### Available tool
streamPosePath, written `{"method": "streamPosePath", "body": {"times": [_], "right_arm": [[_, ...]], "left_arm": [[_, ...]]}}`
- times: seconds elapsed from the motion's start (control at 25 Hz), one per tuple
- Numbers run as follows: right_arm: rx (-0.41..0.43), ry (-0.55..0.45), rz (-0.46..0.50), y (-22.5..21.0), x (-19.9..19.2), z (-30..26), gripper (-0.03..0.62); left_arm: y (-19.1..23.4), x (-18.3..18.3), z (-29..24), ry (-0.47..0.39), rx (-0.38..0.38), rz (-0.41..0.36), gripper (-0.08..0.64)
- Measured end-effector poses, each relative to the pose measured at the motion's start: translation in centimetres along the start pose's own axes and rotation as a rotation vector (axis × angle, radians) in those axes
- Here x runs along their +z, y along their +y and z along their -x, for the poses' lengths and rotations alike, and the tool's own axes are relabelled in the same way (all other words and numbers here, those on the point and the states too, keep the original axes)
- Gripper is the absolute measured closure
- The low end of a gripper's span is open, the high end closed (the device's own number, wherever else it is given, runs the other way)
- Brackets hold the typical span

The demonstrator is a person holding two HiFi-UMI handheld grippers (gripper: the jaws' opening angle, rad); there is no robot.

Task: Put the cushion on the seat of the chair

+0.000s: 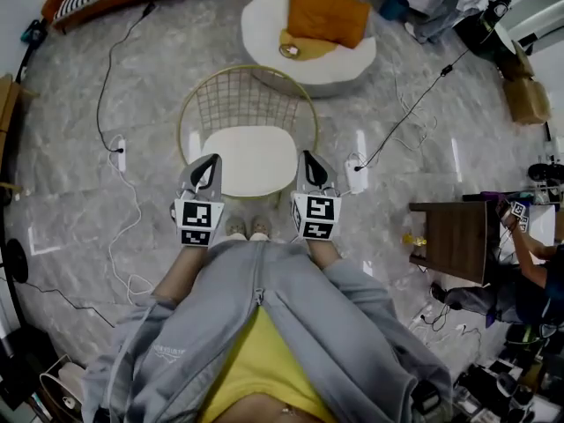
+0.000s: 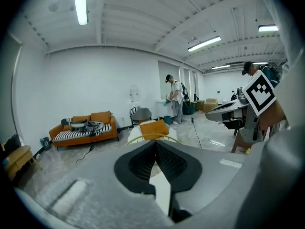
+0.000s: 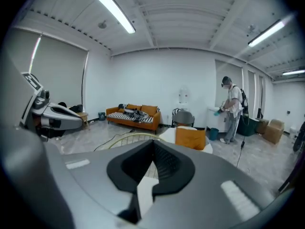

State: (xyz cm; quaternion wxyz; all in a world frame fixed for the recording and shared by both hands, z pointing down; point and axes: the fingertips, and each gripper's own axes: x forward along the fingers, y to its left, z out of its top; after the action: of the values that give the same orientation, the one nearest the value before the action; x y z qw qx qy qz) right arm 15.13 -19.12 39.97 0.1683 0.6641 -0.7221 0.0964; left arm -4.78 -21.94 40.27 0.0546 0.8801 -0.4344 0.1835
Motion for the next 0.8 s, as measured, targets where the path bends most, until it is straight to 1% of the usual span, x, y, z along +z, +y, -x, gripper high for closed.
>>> {"method": "streamPosePath", "body": {"times": [0.12, 0.28, 0.48, 0.6, 0.8], "right_arm": [[0.000, -0.092, 0.018, 0.2, 4.1, 1.2, 0.593], [0.010, -0.210, 0.043, 0.9, 9.5, 2.4, 0.592], [0.040, -0.326, 0.081, 2.3, 14.5, 4.4, 0.592], [0.056, -0.374, 0.099, 3.0, 16.3, 5.5, 0.593], [0.071, -0.403, 0.099, 3.4, 17.2, 6.4, 0.593]], "left_arm": [[0.0, 4.1, 1.3, -0.096, 0.012, -0.020, 0.552], [0.4, 9.3, 2.6, -0.218, 0.028, -0.013, 0.552], [0.7, 14.7, 4.5, -0.343, 0.042, -0.001, 0.552], [0.9, 16.3, 5.4, -0.378, 0.051, 0.013, 0.552], [0.9, 16.7, 5.9, -0.373, 0.061, 0.046, 0.552]]}}
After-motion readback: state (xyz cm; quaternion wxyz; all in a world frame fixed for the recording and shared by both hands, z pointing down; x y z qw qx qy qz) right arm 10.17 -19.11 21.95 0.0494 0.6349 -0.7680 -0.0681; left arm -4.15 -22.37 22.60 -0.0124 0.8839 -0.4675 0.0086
